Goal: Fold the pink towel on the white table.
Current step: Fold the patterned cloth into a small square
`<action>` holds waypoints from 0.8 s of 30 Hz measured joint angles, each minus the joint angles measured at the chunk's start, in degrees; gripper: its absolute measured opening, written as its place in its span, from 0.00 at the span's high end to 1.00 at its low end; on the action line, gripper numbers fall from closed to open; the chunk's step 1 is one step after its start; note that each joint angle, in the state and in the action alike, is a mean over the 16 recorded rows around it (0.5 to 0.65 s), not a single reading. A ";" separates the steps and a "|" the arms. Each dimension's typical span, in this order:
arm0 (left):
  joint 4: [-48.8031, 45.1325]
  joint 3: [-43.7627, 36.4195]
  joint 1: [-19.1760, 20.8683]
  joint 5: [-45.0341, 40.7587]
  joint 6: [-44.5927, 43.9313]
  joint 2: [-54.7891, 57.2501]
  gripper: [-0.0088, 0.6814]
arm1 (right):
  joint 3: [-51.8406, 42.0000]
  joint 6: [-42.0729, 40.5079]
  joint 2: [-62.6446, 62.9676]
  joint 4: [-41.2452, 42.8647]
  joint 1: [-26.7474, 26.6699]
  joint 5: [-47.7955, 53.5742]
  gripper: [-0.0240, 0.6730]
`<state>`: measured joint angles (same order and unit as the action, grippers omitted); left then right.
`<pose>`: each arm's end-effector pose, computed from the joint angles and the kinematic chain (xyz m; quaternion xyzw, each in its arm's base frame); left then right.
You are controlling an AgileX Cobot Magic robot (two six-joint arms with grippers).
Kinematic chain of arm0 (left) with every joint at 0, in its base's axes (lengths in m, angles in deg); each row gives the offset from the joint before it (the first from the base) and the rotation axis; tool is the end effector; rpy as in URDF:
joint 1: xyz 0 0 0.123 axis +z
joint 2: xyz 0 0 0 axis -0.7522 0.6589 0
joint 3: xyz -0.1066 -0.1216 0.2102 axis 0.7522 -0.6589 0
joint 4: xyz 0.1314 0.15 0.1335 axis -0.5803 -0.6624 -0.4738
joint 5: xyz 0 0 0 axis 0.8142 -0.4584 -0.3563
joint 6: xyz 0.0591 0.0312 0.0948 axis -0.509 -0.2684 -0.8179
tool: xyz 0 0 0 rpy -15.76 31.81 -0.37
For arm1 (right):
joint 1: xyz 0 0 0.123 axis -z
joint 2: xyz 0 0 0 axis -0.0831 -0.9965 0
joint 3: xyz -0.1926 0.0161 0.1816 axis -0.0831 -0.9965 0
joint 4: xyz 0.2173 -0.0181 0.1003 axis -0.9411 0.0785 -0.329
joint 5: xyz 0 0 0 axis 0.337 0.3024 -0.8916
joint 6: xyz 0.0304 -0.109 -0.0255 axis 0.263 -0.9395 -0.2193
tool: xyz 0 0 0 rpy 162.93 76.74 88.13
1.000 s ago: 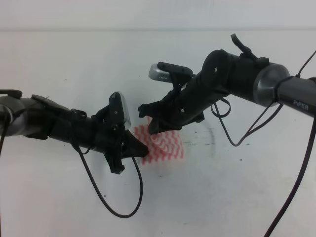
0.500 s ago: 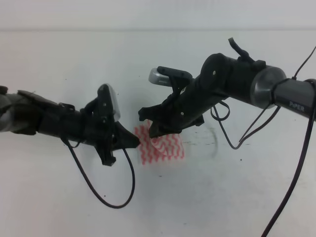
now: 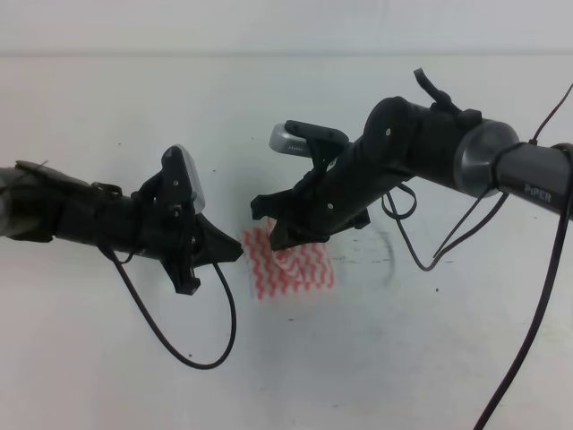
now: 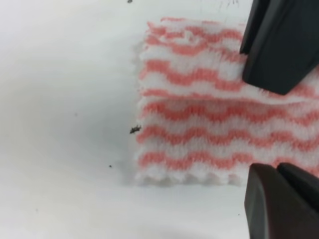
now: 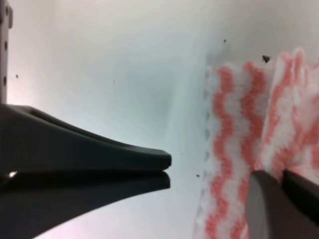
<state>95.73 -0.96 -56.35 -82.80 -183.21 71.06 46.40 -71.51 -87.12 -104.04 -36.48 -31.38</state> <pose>0.3518 -0.1346 0.1260 0.5641 0.6947 -0.2780 0.3492 0.3635 0.2769 0.1655 -0.1157 0.9430 0.2826 0.1326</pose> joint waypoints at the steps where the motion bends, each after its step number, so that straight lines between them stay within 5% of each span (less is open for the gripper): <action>1: -0.02 0.00 0.00 0.04 0.00 -0.02 0.99 | 0.00 0.00 0.00 0.00 0.00 0.00 0.99; 24: -0.17 0.00 0.00 0.22 -0.01 -0.14 0.99 | 0.00 -1.01 0.07 -1.53 -0.01 0.98 0.99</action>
<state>95.56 -0.96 -56.36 -82.58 -183.23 70.92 46.40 -72.52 -87.04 -105.56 -36.48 -30.40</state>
